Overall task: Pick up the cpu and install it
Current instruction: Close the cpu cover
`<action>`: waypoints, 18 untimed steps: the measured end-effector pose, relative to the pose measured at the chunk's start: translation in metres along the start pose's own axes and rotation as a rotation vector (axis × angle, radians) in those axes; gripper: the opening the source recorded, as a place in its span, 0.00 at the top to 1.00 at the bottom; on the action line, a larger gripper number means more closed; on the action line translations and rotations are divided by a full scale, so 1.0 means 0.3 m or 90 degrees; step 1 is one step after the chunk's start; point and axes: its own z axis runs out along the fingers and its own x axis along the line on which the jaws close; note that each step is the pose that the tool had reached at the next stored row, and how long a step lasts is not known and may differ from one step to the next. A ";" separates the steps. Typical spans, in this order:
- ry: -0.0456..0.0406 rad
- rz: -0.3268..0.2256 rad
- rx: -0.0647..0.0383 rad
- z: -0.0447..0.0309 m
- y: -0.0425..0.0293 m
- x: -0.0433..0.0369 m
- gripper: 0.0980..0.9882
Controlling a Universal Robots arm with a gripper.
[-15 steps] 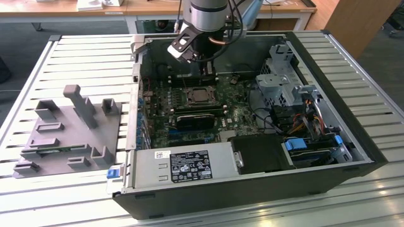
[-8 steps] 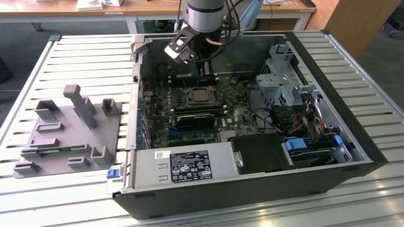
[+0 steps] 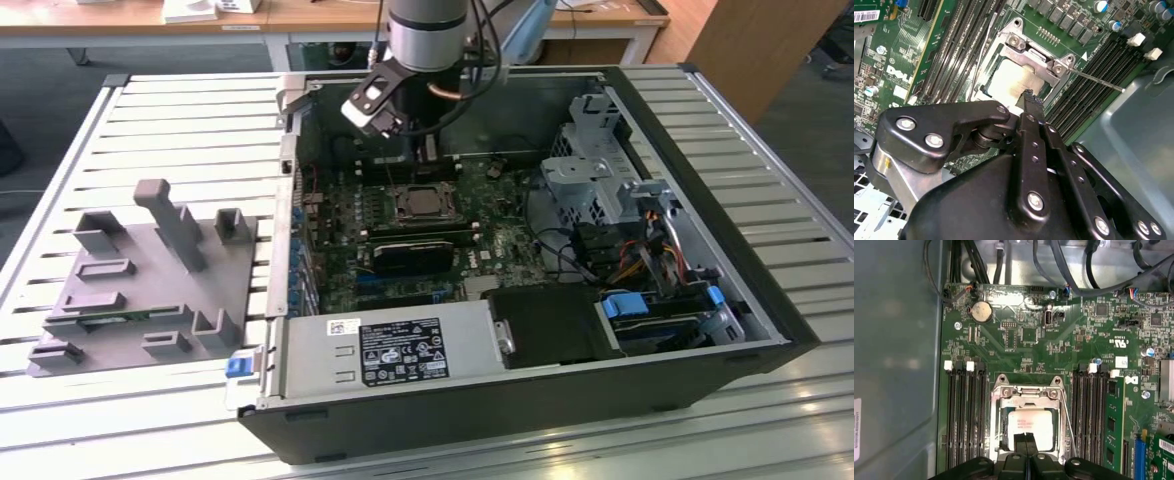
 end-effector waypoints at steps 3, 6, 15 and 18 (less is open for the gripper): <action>0.0001 0.000 0.000 0.005 -0.002 -0.002 0.99; 0.0001 0.000 0.000 0.014 -0.008 -0.004 0.99; 0.0000 -0.002 0.000 0.050 -0.039 -0.005 0.99; 0.0001 -0.002 0.000 0.066 -0.047 -0.004 0.99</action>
